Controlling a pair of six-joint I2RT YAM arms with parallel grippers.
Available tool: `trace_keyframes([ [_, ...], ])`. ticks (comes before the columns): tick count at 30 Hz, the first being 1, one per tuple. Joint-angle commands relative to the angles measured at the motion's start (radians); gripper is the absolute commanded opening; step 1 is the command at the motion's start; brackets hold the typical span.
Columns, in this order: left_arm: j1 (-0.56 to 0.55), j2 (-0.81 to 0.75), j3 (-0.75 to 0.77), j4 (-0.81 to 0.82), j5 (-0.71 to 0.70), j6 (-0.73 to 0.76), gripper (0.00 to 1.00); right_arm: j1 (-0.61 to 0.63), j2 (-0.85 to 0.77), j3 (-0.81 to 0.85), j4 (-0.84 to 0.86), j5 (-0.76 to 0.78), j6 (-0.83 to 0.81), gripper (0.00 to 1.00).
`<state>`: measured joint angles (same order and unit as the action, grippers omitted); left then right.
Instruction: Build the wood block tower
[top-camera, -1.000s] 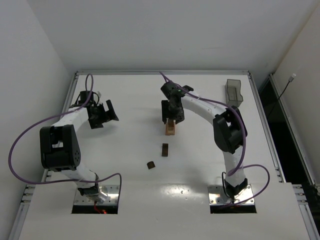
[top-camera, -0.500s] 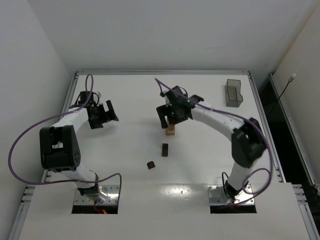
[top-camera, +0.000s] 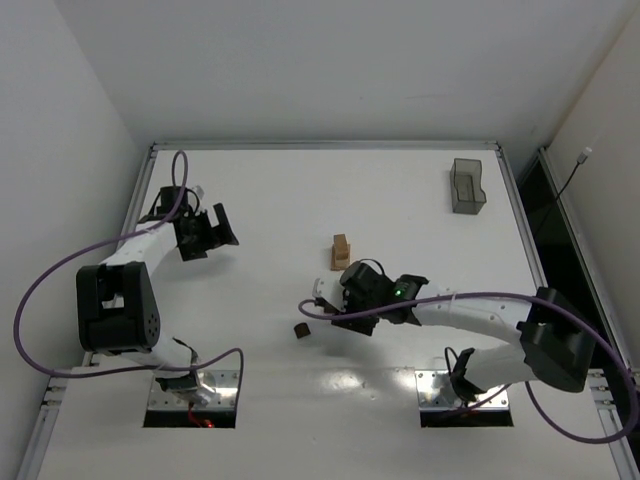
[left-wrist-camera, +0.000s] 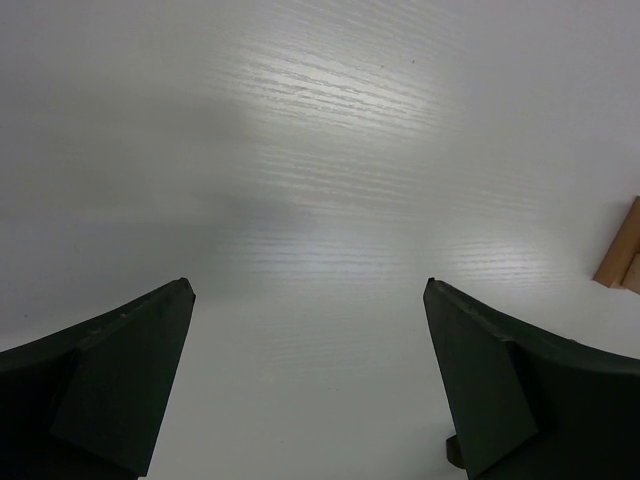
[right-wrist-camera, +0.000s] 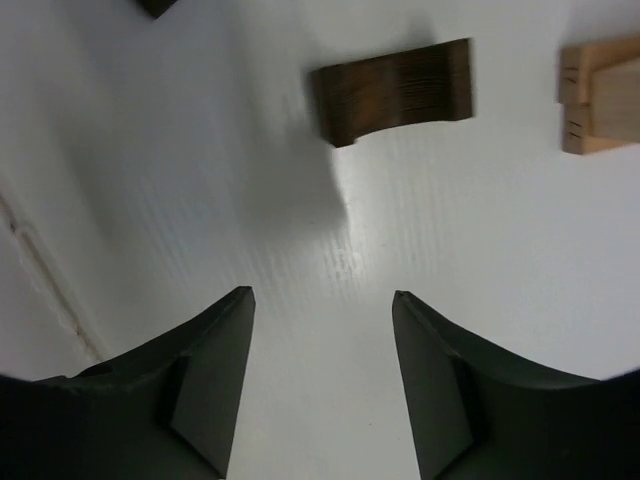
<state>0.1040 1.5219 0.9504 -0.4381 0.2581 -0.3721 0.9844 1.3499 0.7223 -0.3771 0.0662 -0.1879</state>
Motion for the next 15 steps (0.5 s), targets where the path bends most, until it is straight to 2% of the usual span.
trace_keyframes([
  [1, -0.007, -0.035, 0.004, 0.022, -0.002, 0.015, 0.99, -0.016, -0.046, -0.021, 0.116, -0.147, -0.237, 0.53],
  [2, -0.007, -0.035, 0.004, 0.022, -0.002, 0.015, 0.99, -0.016, -0.046, -0.021, 0.116, -0.164, -0.254, 0.45],
  [3, -0.007, -0.035, 0.004, 0.022, -0.002, 0.015, 0.99, -0.026, -0.032, -0.006, 0.116, -0.184, -0.266, 0.42],
  [7, -0.007, -0.026, 0.014, 0.022, -0.002, 0.015, 0.99, -0.044, -0.008, 0.016, 0.081, -0.316, -0.315, 0.35],
  [11, -0.007, -0.017, 0.024, 0.013, -0.002, 0.015, 0.99, -0.053, 0.005, 0.039, 0.069, -0.397, -0.331, 0.35],
  [15, -0.007, 0.003, 0.042, 0.013, -0.002, 0.015, 0.99, -0.053, 0.07, 0.095, 0.06, -0.417, -0.331, 0.42],
])
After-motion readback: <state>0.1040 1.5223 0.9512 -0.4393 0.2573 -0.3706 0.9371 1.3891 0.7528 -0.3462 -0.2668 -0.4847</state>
